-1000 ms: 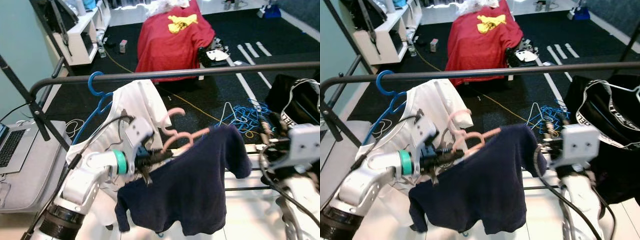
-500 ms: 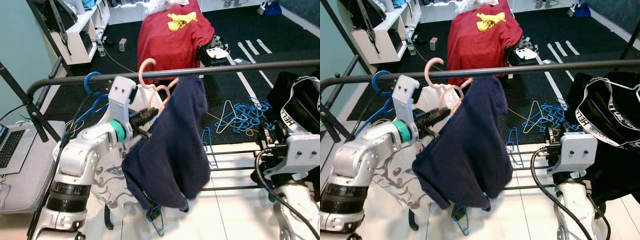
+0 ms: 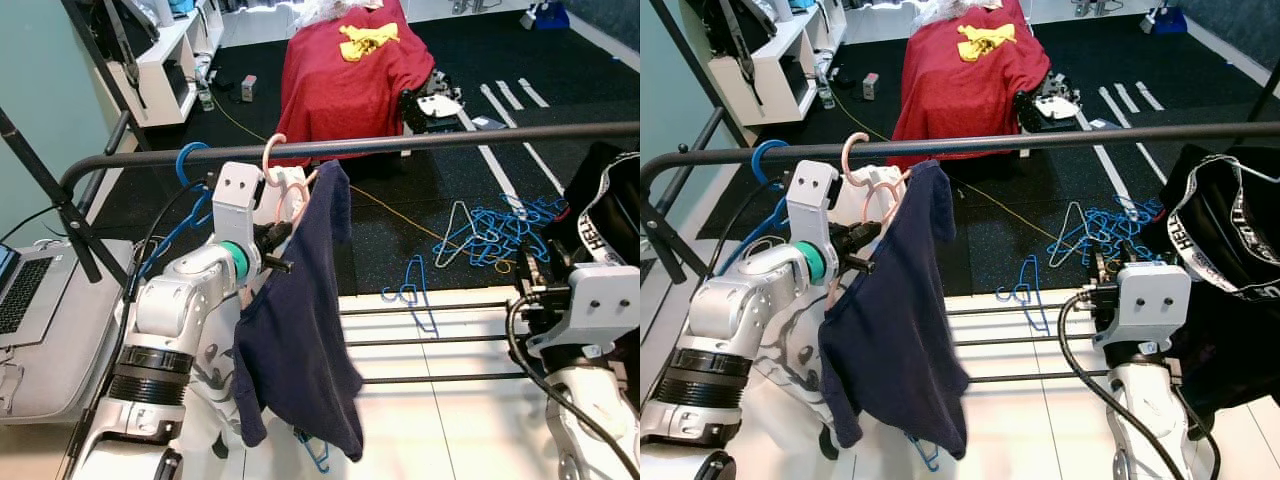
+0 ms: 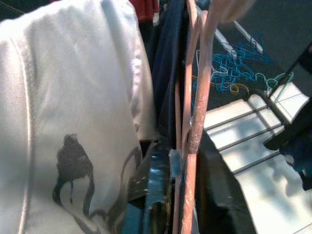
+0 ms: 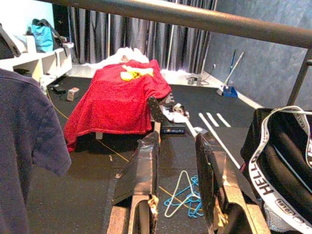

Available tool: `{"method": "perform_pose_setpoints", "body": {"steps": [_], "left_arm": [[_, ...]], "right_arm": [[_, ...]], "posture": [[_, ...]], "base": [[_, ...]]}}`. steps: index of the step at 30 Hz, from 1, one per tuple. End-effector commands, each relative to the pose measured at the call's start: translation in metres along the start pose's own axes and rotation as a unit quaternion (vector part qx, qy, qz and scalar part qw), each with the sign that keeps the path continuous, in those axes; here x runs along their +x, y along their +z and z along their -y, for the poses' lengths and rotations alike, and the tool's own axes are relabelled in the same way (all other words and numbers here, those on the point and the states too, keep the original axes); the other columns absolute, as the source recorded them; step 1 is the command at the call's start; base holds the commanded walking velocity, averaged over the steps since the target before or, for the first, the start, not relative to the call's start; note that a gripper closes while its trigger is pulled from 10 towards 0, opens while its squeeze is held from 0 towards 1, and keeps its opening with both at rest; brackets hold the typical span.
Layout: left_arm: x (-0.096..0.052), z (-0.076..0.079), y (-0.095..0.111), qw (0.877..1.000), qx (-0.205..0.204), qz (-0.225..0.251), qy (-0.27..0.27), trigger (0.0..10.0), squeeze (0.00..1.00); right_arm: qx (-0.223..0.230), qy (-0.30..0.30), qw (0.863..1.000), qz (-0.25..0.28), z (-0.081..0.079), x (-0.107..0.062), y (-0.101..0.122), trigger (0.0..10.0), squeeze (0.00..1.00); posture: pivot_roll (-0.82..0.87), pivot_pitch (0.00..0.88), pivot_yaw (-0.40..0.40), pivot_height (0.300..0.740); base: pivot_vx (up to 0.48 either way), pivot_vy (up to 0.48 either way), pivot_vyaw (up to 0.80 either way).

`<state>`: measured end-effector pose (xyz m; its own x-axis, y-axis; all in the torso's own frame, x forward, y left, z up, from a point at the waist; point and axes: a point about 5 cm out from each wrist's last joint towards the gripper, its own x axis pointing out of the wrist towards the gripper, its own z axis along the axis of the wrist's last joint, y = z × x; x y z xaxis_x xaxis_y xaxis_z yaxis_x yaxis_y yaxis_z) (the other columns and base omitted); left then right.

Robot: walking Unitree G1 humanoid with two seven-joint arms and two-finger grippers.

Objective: Hang hanger

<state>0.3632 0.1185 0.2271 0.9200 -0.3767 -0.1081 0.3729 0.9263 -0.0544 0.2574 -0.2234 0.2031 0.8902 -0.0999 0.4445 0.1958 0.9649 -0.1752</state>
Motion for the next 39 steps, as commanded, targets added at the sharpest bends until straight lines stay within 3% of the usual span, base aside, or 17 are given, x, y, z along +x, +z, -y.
{"method": "perform_pose_setpoints", "body": {"steps": [1,2,3,4,8,11,14,17,21,22,24,26,28,32,35,38,39], "left_arm": [[-0.007,-0.001,0.009,0.999,0.002,0.043,-0.015,10.0,1.0],[-0.013,0.001,0.017,0.996,0.013,0.076,-0.037,10.0,0.85],[-0.021,0.005,0.022,0.992,0.037,0.104,-0.067,10.0,0.0],[-0.021,0.005,0.022,0.992,0.037,0.104,-0.067,10.0,0.0],[-0.056,0.022,0.021,0.964,0.141,0.142,-0.174,10.0,0.0],[-0.067,0.025,0.017,0.958,0.159,0.136,-0.198,10.0,0.0],[-0.093,0.028,-0.002,0.944,0.183,0.097,-0.256,10.0,0.0],[-0.102,0.023,-0.018,0.946,0.191,0.076,-0.25,10.0,0.0],[-0.097,0.015,-0.033,0.954,0.217,0.077,-0.194,10.0,0.0],[-0.089,0.011,-0.04,0.96,0.221,0.088,-0.146,10.0,0.0],[-0.089,0.011,-0.04,0.96,0.221,0.088,-0.146,10.0,0.0],[-0.076,0.009,-0.047,0.969,0.21,0.122,-0.037,10.0,0.0],[-0.072,0.01,-0.048,0.97,0.201,0.133,-0.004,10.0,0.0],[-0.064,0.03,-0.054,0.975,0.17,0.142,-0.01,10.0,0.0],[-0.064,0.034,-0.056,0.976,0.168,0.141,-0.015,10.0,0.0],[-0.059,0.033,-0.055,0.983,0.123,0.137,-0.003,10.0,0.0],[-0.055,0.032,-0.055,0.986,0.089,0.139,0.011,10.0,0.0]], "right_arm": [[0.006,0.005,1.0,0.003,-0.004,0.0,0.003,10.0,0.0],[0.007,0.007,1.0,0.004,-0.004,0.001,0.003,10.0,0.0],[0.007,0.008,1.0,0.006,-0.005,0.002,0.004,10.0,0.0],[0.007,0.008,1.0,0.006,-0.005,0.002,0.004,10.0,0.0],[0.011,0.014,1.0,0.003,-0.008,0.002,0.003,10.0,0.0],[0.011,0.016,1.0,0.001,-0.008,0.001,0.002,10.0,0.0],[0.015,0.02,1.0,-0.005,-0.01,0.0,0.0,10.0,0.0],[0.026,0.024,0.999,-0.011,-0.013,0.0,-0.003,10.0,0.0],[0.041,0.036,0.998,-0.016,-0.022,0.0,-0.005,10.0,0.0],[0.05,0.043,0.998,-0.016,-0.029,-0.001,-0.005,10.0,0.0],[0.05,0.043,0.998,-0.016,-0.029,-0.001,-0.005,10.0,0.0],[0.069,0.037,0.997,-0.016,-0.041,-0.003,-0.004,10.0,0.0],[0.072,0.033,0.997,-0.017,-0.044,-0.004,-0.003,10.0,0.0],[0.083,0.016,0.996,-0.027,-0.053,-0.006,-0.004,10.0,0.0],[0.082,0.013,0.996,-0.029,-0.055,-0.007,-0.005,10.0,0.0],[0.083,0.012,0.996,-0.03,-0.059,-0.002,-0.003,10.0,0.0],[0.089,0.012,0.995,-0.031,-0.06,0.0,-0.002,10.0,0.0]], "posture": [[-0.29,0.13,0.201,0.74],[-0.29,0.13,0.201,0.74],[-0.28,0.129,0.2,0.74],[-0.28,0.129,0.2,0.74],[-0.27,0.131,0.196,0.74],[-0.27,0.131,0.193,0.74],[-0.25,0.13,0.188,0.74],[-0.25,0.127,0.182,0.74],[-0.25,0.123,0.179,0.74],[-0.25,0.116,0.178,0.74],[-0.25,0.116,0.178,0.74],[-0.27,0.106,0.166,0.74],[-0.27,0.106,0.166,0.74],[-0.29,0.088,0.16,0.74],[-0.3,0.085,0.161,0.74],[-0.3,0.085,0.159,0.74],[-0.3,0.085,0.159,0.74]], "base": [[0.0,0.0,0.0],[0.0,0.0,0.0],[0.0,0.0,0.0],[0.0,0.0,0.0],[0.0,0.0,0.0],[0.0,0.0,0.0],[0.0,0.0,0.0],[0.0,0.0,0.0],[0.0,0.0,0.0],[0.0,0.0,0.0],[0.0,0.0,0.0],[0.0,0.0,0.0],[0.0,0.0,0.0],[0.0,0.0,0.0],[0.0,0.0,0.0],[0.0,0.0,0.0],[0.0,0.0,0.0]]}}
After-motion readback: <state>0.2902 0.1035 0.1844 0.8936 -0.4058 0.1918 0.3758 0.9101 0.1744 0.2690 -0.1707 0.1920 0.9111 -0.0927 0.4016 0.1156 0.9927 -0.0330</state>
